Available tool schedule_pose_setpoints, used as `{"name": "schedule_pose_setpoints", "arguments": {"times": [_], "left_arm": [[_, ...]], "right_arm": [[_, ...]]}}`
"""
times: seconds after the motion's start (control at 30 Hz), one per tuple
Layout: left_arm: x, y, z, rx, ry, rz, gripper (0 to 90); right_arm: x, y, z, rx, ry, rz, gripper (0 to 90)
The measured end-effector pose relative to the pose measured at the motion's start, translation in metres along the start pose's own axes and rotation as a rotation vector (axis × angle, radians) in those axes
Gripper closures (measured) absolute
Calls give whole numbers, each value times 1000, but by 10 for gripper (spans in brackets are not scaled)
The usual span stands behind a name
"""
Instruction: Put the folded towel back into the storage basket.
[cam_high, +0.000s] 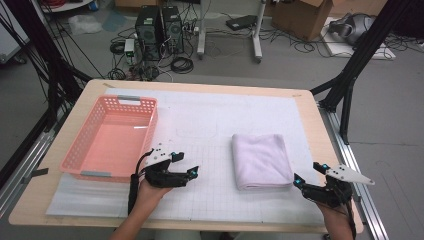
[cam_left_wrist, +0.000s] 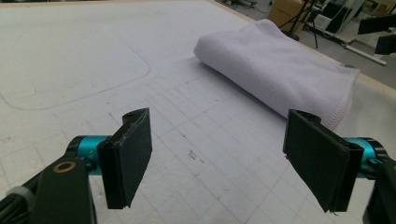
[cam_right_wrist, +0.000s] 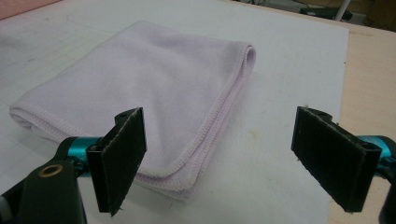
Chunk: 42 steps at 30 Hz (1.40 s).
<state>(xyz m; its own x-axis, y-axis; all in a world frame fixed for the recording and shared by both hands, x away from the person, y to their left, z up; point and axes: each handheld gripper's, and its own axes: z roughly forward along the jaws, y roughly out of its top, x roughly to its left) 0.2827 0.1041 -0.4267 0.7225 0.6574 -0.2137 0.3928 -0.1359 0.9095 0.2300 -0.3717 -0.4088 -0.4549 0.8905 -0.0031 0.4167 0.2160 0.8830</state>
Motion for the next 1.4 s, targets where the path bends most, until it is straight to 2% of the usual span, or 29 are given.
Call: {"name": "schedule_pose_setpoints", "arguments": {"times": [0.17, 0.27, 0.33, 0.5, 0.67, 0.77, 1.2, 1.4], "left_arm": [[-1, 0, 5, -15, -16, 14, 226], [-4, 1, 9, -33, -1, 66, 227], [-6, 2, 12, -44, 1, 61, 226], [-12, 3, 25, -18, -47, 35, 234], [-15, 12, 37, -35, -57, 8, 214], [-18, 18, 46, -10, -53, 7, 212], [-31, 40, 101, 102, -96, -49, 231], [-39, 41, 123, 152, -86, -68, 228]], "right_arm": [[-1, -2, 1, 8, 3, 9, 170], [-2, -1, 1, 7, 4, 4, 170], [-2, -1, 1, 9, 4, 5, 170], [-1, -2, 2, 21, 6, 2, 170], [-1, -2, 2, 26, 7, 3, 170], [-2, -2, 2, 26, 8, 5, 170], [-6, -3, 1, 23, 10, 20, 170], [-7, -3, 1, 27, 14, 18, 170]]}}
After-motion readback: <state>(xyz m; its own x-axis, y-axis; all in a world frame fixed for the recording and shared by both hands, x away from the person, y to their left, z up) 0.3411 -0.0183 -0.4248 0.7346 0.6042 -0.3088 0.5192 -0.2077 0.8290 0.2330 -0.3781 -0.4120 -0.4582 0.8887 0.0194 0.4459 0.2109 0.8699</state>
